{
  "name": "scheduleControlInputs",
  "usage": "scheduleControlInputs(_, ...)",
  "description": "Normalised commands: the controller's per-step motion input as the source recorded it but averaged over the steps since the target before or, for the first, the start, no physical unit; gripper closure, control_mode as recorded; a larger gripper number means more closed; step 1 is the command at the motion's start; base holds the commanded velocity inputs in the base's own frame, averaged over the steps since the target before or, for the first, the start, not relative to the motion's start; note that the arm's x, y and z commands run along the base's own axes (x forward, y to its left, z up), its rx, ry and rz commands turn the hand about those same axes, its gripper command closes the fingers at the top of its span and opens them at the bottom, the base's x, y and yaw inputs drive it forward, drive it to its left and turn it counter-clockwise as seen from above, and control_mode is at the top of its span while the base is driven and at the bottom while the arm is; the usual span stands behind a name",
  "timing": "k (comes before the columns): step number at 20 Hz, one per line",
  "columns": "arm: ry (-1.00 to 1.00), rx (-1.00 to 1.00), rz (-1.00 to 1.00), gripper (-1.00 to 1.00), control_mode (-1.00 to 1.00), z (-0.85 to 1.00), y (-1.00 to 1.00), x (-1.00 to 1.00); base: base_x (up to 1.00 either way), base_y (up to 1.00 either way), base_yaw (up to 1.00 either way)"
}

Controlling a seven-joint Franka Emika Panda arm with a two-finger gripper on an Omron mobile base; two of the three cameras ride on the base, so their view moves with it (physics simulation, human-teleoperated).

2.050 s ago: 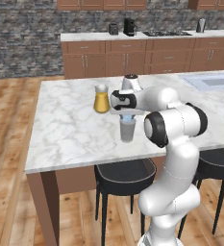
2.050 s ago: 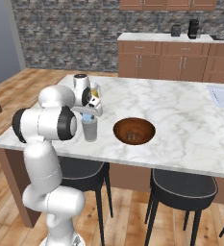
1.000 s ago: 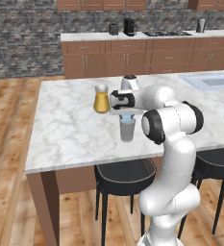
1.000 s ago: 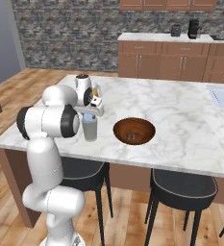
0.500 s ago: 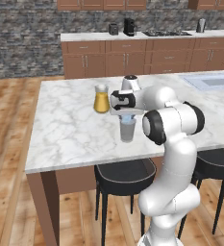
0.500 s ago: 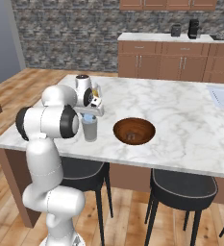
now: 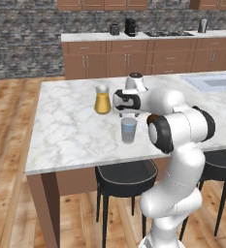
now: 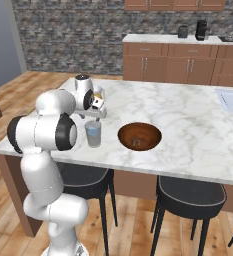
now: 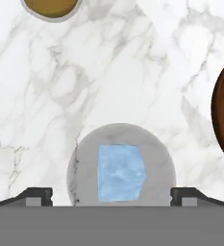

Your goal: There are two ice cubes in the ice bowl. Place both ice cubes in the glass cup.

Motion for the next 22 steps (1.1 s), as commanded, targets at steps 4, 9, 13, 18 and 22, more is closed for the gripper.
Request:
scheduleControlInputs(4,-0.11,0.05,0.0,-1.0,-1.0,0.36,-0.55,0.0,0.0,0.0,0.0)
scheduleControlInputs(9,0.0,0.02,0.0,-1.0,-1.0,0.08,-0.93,0.0,0.0,0.0,0.0)
scheduleControlInputs(13,0.05,0.0,-0.02,-1.0,-1.0,0.0,-1.0,0.0,0.0,0.0,0.0)
scheduleControlInputs(18,0.12,-0.01,-0.03,-1.0,-1.0,-0.15,-0.95,0.0,0.0,0.0,0.0)
scheduleControlInputs(22,0.15,-0.13,-0.01,-1.0,-1.0,-0.43,-0.39,0.03,0.0,0.0,0.0)
